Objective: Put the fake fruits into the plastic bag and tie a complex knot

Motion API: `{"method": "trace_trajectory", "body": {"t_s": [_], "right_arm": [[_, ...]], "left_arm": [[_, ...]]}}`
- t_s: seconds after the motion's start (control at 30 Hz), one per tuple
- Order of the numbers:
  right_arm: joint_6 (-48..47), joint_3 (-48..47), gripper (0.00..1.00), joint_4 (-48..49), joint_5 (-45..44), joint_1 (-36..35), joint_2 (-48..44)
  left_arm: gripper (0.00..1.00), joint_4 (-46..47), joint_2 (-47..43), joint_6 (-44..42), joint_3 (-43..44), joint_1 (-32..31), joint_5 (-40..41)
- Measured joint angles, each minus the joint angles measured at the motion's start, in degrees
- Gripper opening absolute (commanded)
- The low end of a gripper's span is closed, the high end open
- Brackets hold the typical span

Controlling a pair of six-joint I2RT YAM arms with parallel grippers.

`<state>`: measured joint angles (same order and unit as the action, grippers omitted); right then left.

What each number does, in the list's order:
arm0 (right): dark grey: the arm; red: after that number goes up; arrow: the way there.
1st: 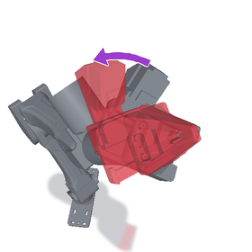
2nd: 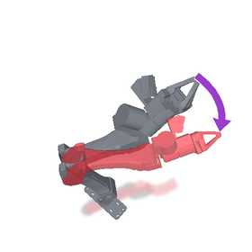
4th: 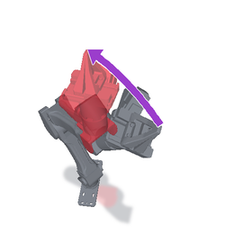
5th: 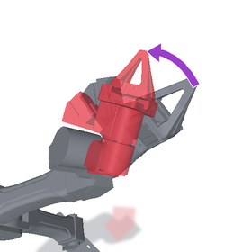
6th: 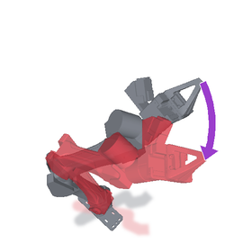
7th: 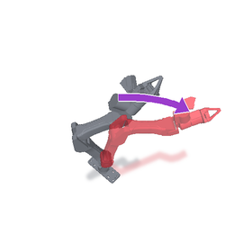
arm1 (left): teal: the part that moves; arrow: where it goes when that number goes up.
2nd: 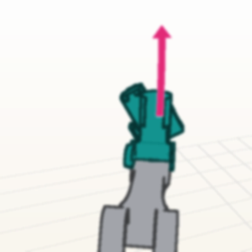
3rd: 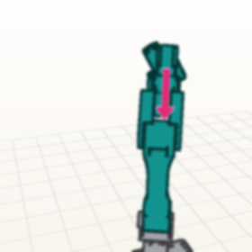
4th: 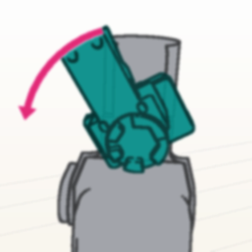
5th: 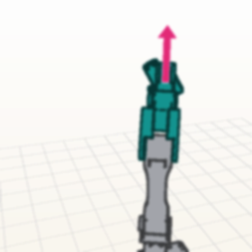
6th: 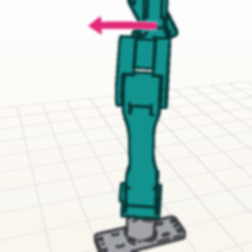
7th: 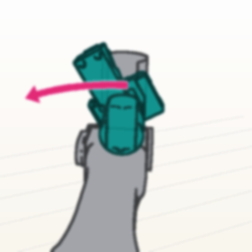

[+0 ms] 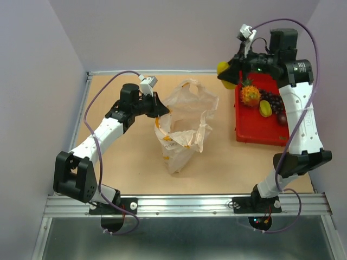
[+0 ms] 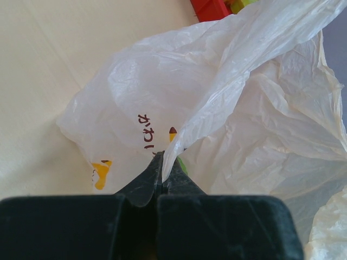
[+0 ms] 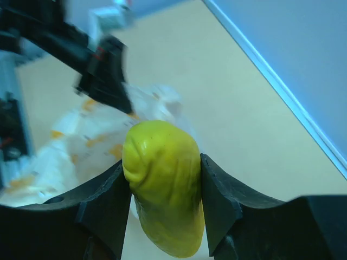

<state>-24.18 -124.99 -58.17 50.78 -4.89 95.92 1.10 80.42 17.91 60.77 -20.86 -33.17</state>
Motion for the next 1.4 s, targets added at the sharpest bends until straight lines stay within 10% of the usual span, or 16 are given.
{"method": "trace_trajectory", "body": {"t_s": [0.27, 0.43, 0.83, 1.2, 1.4], "right_arm": [[13.0, 7.0, 0.11, 14.5, 1.0, -17.9, 1.3], [12.3, 14.8, 1.0, 15.4, -1.8, -22.1, 3.2], [16.5, 11.4, 1.0, 14.8, -11.2, -20.1, 1.6], [31.6, 3.6, 1.0, 7.3, -6.9, 18.8, 8.6], [20.6, 6.4, 1.0, -1.0, -21.7, 19.9, 11.8]], "left_arm": [[0.0, 0.1, 0.1, 0.4, 0.1, 0.0, -0.1], [0.0, 0.1, 0.1, 0.4, 0.1, 0.0, 0.0], [0.0, 0.1, 0.1, 0.4, 0.1, 0.1, 0.0], [0.0, 0.0, 0.1, 0.4, 0.1, 0.7, 0.0], [0.0, 0.2, 0.1, 0.9, 0.1, 0.8, -0.1]]}}
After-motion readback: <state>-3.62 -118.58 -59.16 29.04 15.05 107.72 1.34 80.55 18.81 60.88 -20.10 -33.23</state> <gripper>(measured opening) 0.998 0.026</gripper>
